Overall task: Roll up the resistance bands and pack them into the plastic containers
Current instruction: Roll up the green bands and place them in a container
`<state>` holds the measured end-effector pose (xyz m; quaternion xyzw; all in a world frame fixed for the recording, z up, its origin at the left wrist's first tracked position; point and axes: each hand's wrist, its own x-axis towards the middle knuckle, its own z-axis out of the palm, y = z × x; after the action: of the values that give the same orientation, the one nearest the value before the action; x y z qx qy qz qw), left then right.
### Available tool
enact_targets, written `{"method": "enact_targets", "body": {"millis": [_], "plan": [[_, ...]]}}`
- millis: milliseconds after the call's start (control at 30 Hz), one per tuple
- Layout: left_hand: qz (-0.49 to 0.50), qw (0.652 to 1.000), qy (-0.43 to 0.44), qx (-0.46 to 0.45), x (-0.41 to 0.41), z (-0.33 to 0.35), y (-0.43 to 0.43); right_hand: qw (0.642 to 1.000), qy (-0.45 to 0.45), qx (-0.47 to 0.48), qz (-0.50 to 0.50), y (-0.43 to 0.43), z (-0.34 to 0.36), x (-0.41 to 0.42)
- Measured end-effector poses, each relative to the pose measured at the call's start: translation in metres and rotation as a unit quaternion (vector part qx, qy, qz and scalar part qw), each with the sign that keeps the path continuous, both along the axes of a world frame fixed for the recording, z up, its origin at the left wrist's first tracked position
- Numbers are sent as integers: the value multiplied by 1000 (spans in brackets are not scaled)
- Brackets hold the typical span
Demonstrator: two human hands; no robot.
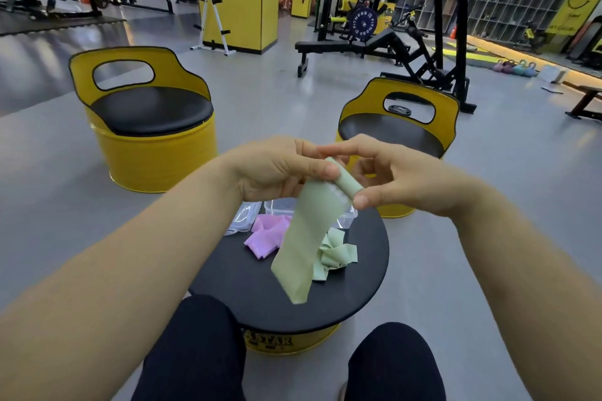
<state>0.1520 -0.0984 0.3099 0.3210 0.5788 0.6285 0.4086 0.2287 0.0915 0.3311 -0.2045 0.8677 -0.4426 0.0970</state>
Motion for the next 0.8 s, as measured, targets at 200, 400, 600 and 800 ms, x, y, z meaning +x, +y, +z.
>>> {"method": "enact_targets", "body": {"millis": [200,400,600,800], "plan": [[-40,999,-7,-8,4,-8,3,999,32,8,4,-3,-2,2],[-49,999,-9,-4,4,-17,4,999,49,5,-1,-3,-6,8],[13,1000,-6,-5,8,-19,6,995,66,72,-17,1,-3,9],[164,986,-9,42,6,-26,11,985,24,-123,-120,3,-22,9]]}}
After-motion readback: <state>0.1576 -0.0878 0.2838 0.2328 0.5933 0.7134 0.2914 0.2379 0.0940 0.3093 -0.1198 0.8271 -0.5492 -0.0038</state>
